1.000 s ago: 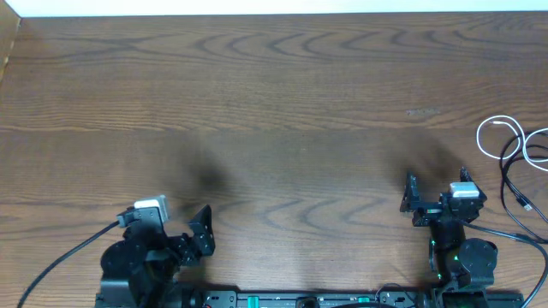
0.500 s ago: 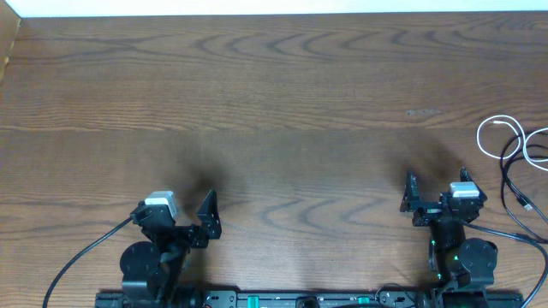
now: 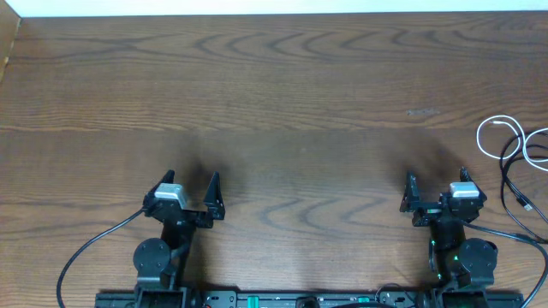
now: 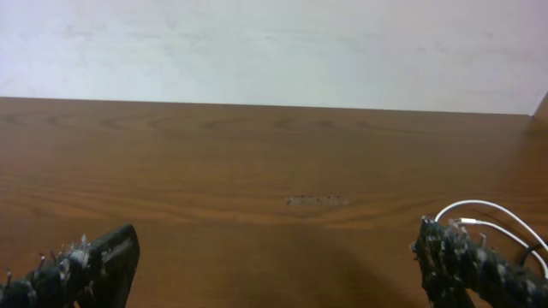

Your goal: Untangle cables

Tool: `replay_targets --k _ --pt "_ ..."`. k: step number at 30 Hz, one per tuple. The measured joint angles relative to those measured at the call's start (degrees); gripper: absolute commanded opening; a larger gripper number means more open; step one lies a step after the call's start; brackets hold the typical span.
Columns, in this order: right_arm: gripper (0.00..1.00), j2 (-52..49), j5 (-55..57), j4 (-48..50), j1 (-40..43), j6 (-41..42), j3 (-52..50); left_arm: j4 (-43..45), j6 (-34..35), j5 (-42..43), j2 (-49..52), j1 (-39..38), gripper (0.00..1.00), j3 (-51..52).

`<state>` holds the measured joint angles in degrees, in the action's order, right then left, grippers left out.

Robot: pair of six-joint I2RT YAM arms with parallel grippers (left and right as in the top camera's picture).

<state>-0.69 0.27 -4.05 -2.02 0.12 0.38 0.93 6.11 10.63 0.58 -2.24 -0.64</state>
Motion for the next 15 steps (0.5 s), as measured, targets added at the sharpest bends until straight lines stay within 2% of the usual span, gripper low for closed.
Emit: replay_targets --k 8,15 --pt "0.99 0.0 0.0 0.0 0.0 -0.02 0.0 -1.97 -9.27 -2.25 0.0 0.0 0.98 -0.28" --pt "0.99 0.0 0.0 0.0 0.0 -0.02 0.0 -2.01 -10.45 -2.58 0.0 0.0 0.98 -0.35"
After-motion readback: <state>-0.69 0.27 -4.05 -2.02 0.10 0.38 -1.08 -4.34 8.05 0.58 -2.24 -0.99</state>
